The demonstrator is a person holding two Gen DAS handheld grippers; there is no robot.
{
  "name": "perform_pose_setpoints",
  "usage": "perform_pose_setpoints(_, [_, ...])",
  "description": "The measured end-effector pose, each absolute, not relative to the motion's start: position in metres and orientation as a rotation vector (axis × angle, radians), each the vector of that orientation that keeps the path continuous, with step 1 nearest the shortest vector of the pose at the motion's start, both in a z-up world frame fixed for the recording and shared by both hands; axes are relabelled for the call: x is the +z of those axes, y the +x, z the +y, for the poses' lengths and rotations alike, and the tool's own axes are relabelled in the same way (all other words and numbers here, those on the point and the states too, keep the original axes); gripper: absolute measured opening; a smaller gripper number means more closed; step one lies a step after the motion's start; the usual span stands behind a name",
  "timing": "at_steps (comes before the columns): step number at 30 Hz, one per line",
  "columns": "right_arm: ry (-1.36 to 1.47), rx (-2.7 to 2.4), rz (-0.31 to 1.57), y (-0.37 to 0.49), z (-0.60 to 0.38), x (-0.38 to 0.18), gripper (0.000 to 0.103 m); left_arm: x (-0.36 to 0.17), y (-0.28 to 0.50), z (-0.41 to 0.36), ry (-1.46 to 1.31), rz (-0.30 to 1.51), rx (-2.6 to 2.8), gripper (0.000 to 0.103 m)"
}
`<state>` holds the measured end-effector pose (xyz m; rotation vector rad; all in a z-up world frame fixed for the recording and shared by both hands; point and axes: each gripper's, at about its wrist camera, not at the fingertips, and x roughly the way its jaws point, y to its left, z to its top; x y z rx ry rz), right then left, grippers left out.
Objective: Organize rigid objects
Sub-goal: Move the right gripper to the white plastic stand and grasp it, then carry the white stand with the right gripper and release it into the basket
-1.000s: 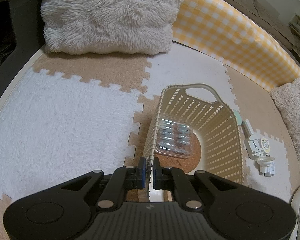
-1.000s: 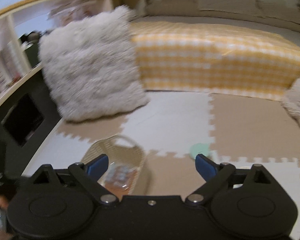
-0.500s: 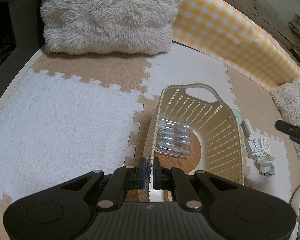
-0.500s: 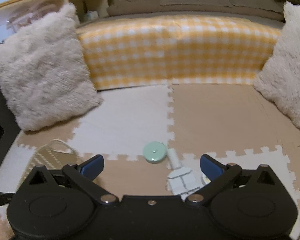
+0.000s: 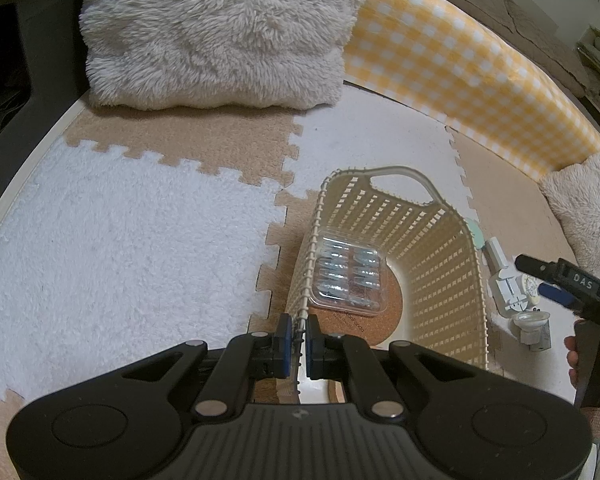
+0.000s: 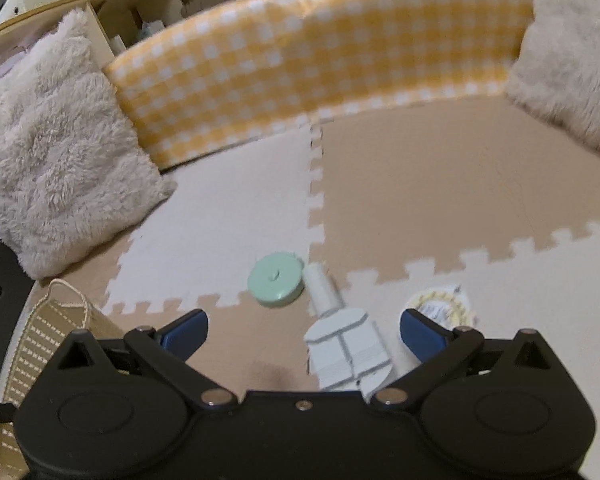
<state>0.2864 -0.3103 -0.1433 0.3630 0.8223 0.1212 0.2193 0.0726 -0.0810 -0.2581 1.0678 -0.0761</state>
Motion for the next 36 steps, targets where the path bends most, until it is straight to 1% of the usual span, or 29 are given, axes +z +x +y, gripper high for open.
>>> perform_pose_setpoints(4, [0.422, 0.109, 0.870, 0.293, -0.313, -0.155, 0.100, -0.081, 0.219, 0.072, -0.258, 1.068, -0.076, 0.006])
perform_pose_setpoints(7, [0.413, 0.084, 0.894, 0.299, -0.314, -0.164, 0.091, -0.081, 0.219, 0.072, -0.256, 1.068, -0.077, 0.006])
perform_pose_setpoints(9, [0.388, 0.076, 0.905, 0.302, -0.314, -0.169, 0.080, -0.081, 0.219, 0.072, -0.253, 1.068, -0.078, 0.006])
perform_pose_setpoints(13, [0.309, 0.079, 0.910, 0.305, -0.307, -0.173, 0.077, -0.080, 0.219, 0.072, -0.251, 1.069, -0.077, 0.006])
perform_pose_setpoints(14, [0.279, 0.076, 0.915, 0.306, -0.303, -0.172, 0.075, -0.080, 0.219, 0.071, -0.249, 1.070, -0.078, 0.006])
perform_pose_setpoints(16, [0.204, 0.061, 0.929, 0.305, -0.296, -0.171, 0.067, -0.080, 0.219, 0.071, -0.247, 1.070, -0.078, 0.006])
perform_pose_setpoints(17, [0.158, 0.045, 0.936, 0.305, -0.292, -0.171, 0.057, -0.080, 0.219, 0.071, -0.246, 1.070, -0.079, 0.006])
perform_pose_setpoints(18, [0.121, 0.030, 0.943, 0.304, -0.289, -0.170, 0.051, -0.080, 0.219, 0.072, -0.246, 1.070, -0.079, 0.006])
perform_pose_setpoints(21, [0.105, 0.036, 0.963, 0.299, -0.283, -0.167, 0.049, -0.080, 0.219, 0.071, -0.246, 1.071, -0.079, 0.006])
perform_pose_setpoints(31, [-0.005, 0.083, 1.098, 0.273, -0.249, -0.163, 0.048, -0.080, 0.219, 0.071, -0.246, 1.070, -0.079, 0.006])
perform_pose_setpoints(36, [0.034, 0.067, 1.079, 0.273, -0.249, -0.163, 0.049, -0.080, 0.219, 0.072, -0.247, 1.071, -0.079, 0.006])
